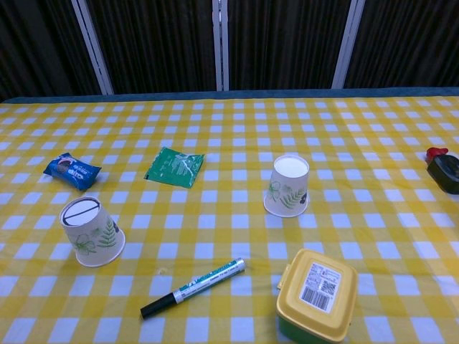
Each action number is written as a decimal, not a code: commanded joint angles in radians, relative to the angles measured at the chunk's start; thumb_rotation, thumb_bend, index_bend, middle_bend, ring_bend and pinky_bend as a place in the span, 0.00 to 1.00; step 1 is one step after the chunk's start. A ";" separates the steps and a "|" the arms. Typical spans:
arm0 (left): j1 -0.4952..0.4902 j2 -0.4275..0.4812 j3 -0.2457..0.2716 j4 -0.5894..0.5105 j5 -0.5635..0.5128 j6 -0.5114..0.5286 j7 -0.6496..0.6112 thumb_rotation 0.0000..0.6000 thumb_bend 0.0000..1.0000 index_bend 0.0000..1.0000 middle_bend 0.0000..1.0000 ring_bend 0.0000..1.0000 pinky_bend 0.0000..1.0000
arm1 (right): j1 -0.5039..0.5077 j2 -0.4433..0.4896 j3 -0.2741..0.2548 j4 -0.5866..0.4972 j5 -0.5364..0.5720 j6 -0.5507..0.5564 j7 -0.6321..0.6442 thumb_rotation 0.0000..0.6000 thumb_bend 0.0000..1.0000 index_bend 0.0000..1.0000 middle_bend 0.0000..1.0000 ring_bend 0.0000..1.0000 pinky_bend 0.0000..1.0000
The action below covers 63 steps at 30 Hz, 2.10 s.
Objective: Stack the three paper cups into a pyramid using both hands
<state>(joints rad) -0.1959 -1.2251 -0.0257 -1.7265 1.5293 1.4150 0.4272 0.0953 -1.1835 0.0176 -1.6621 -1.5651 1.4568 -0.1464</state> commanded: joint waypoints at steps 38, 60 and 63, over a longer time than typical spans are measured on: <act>-0.211 -0.165 -0.032 -0.087 -0.212 -0.302 0.349 1.00 0.22 0.25 0.00 0.00 0.00 | -0.001 0.031 0.007 -0.017 0.009 0.002 0.059 1.00 0.14 0.01 0.00 0.00 0.00; -0.276 -0.199 -0.031 -0.118 -0.288 -0.274 0.429 1.00 0.30 0.48 0.00 0.00 0.00 | 0.001 0.040 0.008 -0.017 0.013 -0.007 0.083 1.00 0.14 0.01 0.00 0.00 0.00; -0.289 -0.185 -0.046 -0.150 -0.280 -0.267 0.427 1.00 0.30 0.48 0.00 0.00 0.00 | 0.002 0.042 0.011 -0.016 0.019 -0.009 0.091 1.00 0.14 0.01 0.00 0.00 0.00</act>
<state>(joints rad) -0.4776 -1.4178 -0.0627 -1.8626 1.2442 1.1433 0.8555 0.0970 -1.1421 0.0273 -1.6787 -1.5478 1.4485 -0.0581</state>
